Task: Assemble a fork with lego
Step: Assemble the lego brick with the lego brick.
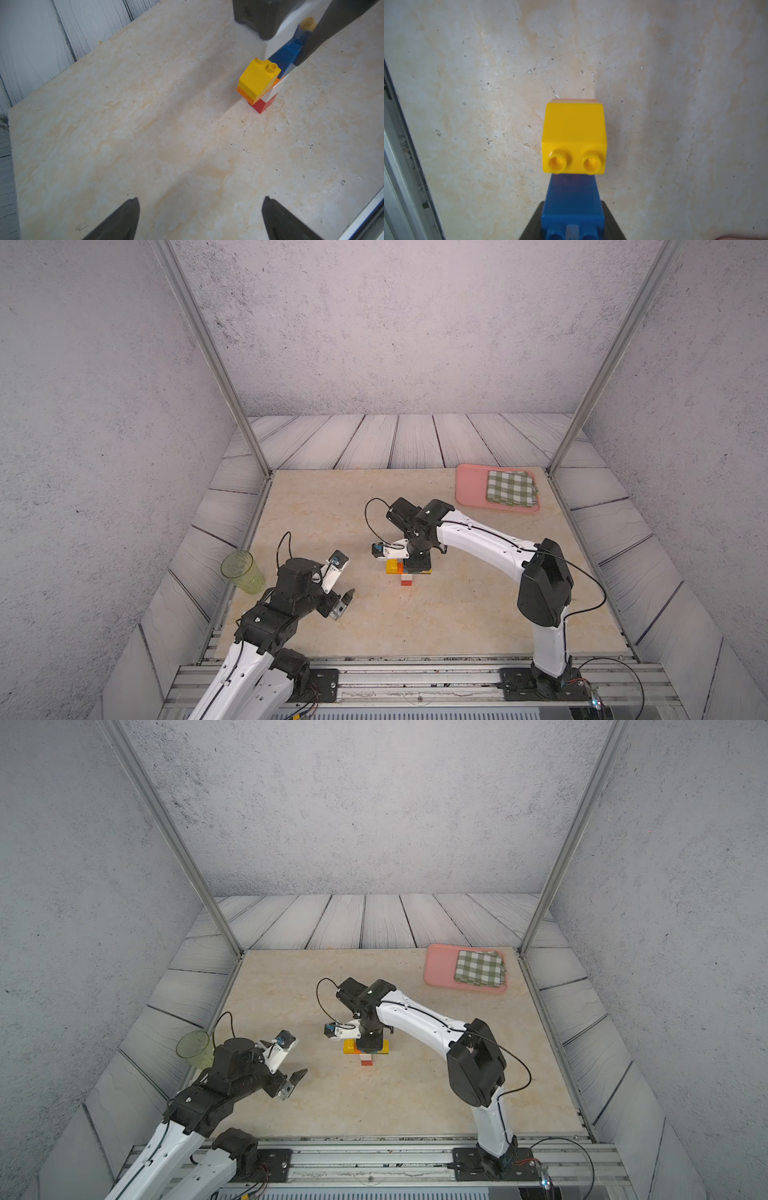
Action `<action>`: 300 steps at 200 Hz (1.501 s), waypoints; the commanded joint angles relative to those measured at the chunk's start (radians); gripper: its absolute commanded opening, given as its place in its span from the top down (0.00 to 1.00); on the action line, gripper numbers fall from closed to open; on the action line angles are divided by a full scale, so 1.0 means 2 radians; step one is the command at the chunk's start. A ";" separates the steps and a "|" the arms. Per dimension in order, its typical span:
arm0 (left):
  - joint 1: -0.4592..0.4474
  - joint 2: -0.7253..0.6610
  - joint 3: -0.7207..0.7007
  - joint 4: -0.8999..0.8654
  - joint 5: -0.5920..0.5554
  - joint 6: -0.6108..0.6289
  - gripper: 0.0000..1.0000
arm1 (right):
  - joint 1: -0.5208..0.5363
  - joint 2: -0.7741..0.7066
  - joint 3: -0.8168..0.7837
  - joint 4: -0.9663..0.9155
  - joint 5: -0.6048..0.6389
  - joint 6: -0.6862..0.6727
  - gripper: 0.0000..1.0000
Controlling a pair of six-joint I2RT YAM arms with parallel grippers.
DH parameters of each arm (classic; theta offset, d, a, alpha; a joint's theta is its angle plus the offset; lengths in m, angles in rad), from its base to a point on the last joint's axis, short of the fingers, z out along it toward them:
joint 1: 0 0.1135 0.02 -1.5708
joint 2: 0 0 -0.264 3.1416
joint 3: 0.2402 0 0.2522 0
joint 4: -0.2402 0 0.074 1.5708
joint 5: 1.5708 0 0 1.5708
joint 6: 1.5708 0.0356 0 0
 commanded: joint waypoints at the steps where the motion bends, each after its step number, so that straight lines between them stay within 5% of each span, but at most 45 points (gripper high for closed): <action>1: 0.003 -0.004 -0.006 0.002 -0.002 -0.002 0.02 | 0.003 0.025 -0.008 -0.001 0.004 -0.001 1.00; 234: 0.004 0.000 -0.002 0.002 -0.001 -0.004 0.02 | 0.002 0.066 -0.054 -0.004 0.017 0.008 1.00; 300: 0.004 -0.001 0.004 0.004 -0.001 -0.008 0.02 | -0.002 0.045 0.002 -0.008 0.008 0.047 1.00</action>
